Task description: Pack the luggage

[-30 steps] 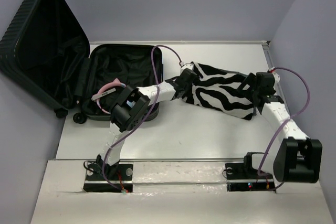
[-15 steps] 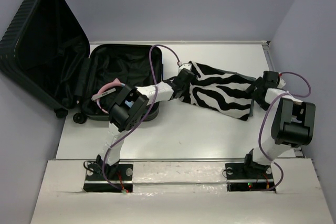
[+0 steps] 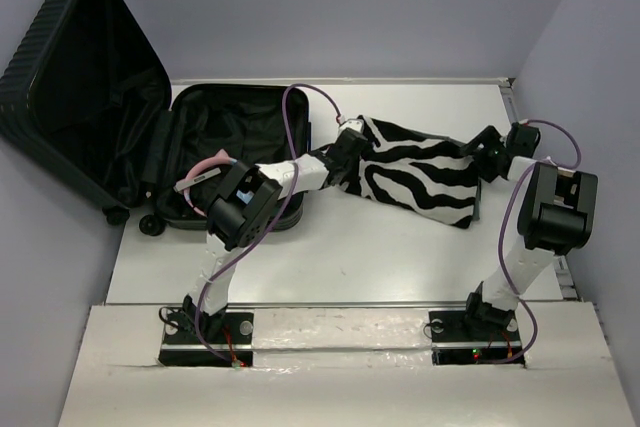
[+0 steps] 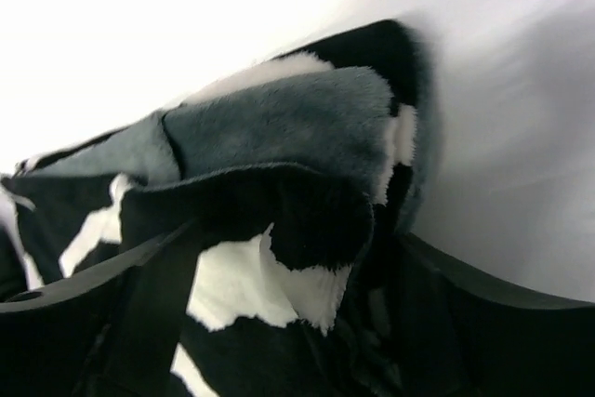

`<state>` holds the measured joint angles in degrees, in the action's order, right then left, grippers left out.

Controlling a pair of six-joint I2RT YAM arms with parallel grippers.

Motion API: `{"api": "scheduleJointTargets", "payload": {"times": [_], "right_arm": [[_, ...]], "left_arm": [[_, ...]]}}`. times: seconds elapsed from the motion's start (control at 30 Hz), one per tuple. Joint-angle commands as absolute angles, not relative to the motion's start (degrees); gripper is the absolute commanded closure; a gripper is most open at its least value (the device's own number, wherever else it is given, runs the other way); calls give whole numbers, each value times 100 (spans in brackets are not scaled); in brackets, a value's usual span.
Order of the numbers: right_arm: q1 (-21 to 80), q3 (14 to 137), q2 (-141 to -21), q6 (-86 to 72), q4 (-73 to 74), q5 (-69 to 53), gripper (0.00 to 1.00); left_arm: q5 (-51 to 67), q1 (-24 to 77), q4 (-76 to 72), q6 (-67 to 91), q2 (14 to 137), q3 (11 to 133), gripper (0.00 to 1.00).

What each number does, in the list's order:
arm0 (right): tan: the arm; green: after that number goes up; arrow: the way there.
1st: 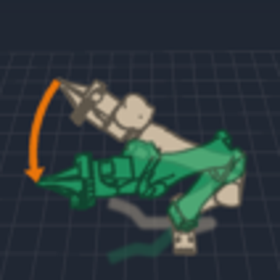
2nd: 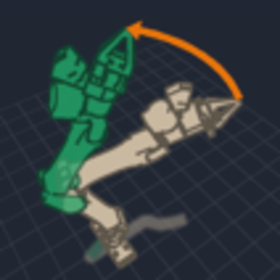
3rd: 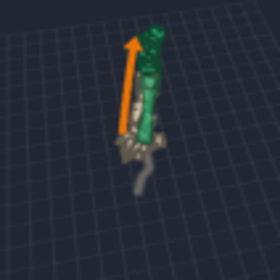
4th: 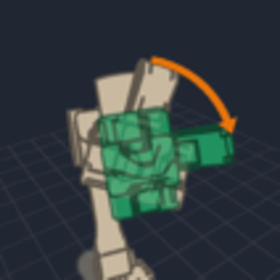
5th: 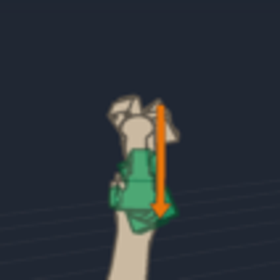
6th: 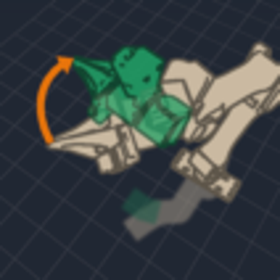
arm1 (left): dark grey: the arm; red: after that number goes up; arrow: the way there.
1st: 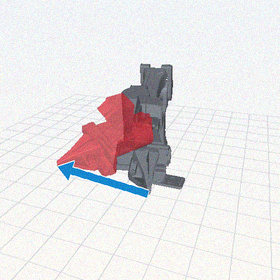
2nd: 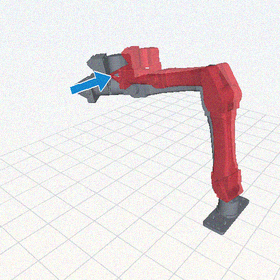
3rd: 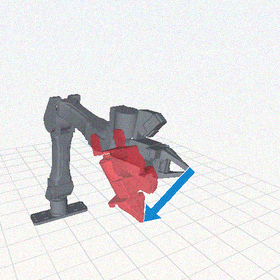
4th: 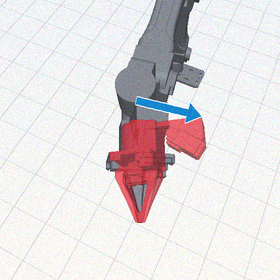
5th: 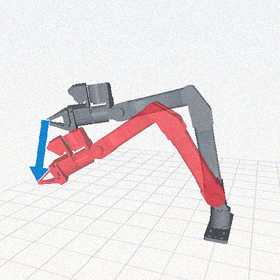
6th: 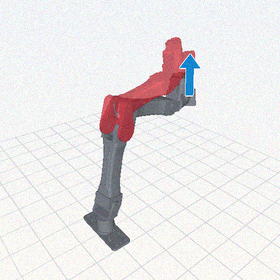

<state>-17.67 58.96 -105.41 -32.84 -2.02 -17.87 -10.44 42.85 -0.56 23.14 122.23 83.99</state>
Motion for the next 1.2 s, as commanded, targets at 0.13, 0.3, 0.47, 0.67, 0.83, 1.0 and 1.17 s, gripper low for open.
{"api": "scheduleJointTargets", "payload": {"times": [0.13, 0.3, 0.47, 0.67, 0.83, 1.0, 1.17], "right_arm": [[-1731, 5212, -10679, -3331, 62, -2874, 40], [-1731, 5178, -10951, -3470, -480, -3671, 79], [-1731, 4607, -10452, -4260, -2103, -4437, 93], [-1731, 4376, -9056, -4834, -2638, -4588, 93], [-1574, 4728, -8219, -4966, -2330, -4526, 93], [-933, 5457, -7796, -4983, -1856, -4168, 93], [253, 6932, -8243, -5124, -1670, -3666, 93]], "left_arm": [[-1011, 4192, -141, 2197, 12173, 8429, 94], [-949, 4184, -167, 2206, 12199, 8481, 94], [-537, 4175, -316, 2285, 12234, 8569, 94], [-27, 4175, -615, 2426, 11542, 8552, 94], [263, 4088, -335, 2391, 10865, 8946, 94], [483, 3675, 165, 2391, 10495, 9737, 94], [668, 2805, 983, 2294, 9977, 10318, 94]]}}
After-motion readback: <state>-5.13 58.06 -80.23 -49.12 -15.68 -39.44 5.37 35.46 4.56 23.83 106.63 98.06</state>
